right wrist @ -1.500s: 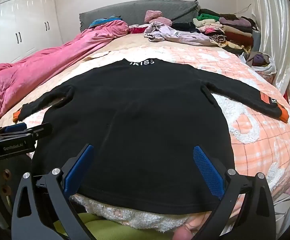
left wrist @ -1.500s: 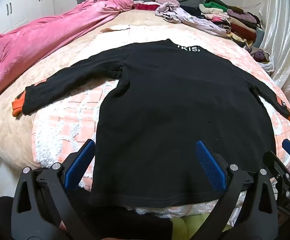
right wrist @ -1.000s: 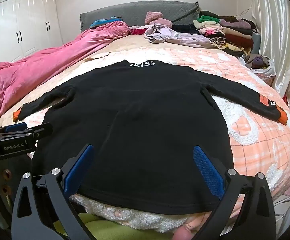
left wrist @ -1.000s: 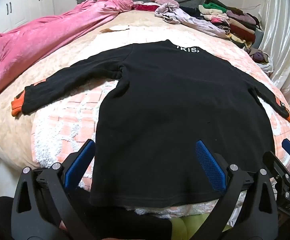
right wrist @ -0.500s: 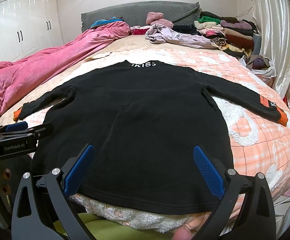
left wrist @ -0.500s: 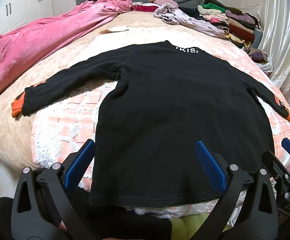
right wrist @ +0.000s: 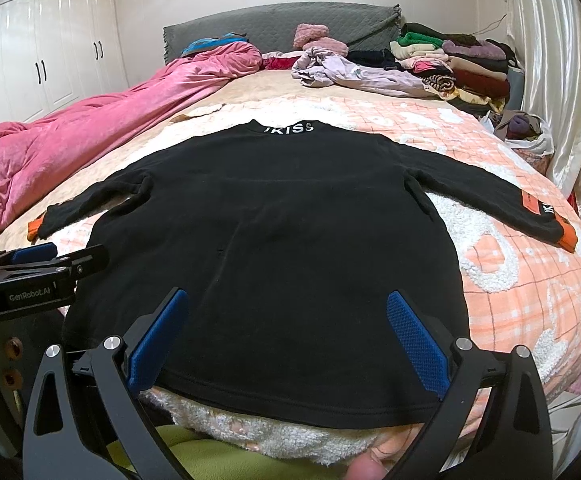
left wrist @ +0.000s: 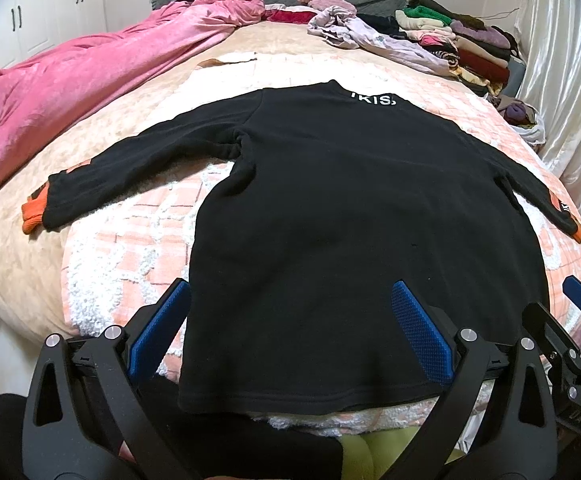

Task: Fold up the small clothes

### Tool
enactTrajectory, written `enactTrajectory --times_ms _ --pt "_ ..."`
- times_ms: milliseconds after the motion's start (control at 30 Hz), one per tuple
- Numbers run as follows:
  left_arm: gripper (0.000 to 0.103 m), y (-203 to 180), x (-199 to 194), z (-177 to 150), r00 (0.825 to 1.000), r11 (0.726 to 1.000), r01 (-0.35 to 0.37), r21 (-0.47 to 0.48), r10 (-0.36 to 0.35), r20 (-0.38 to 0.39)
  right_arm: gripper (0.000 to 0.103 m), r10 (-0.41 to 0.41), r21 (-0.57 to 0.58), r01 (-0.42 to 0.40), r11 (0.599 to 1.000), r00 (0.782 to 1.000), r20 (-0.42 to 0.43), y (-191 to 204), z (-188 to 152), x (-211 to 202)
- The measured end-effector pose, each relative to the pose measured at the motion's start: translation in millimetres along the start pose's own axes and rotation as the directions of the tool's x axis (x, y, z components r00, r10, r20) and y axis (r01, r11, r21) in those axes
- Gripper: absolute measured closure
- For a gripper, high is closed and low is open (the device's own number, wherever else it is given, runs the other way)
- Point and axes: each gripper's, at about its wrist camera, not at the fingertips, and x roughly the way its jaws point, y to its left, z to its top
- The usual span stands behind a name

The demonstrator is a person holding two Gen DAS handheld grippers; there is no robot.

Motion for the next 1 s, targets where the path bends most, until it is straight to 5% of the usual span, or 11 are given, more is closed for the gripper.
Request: enactTrajectory --times_ms 1000 --pt "0.009 -0.8 3.7 3.2 1.000 1.000 -0.006 0.008 0.006 0.003 0.004 -0.012 0.009 0.012 1.000 1.000 0.029 -2.7 4.8 -1.1"
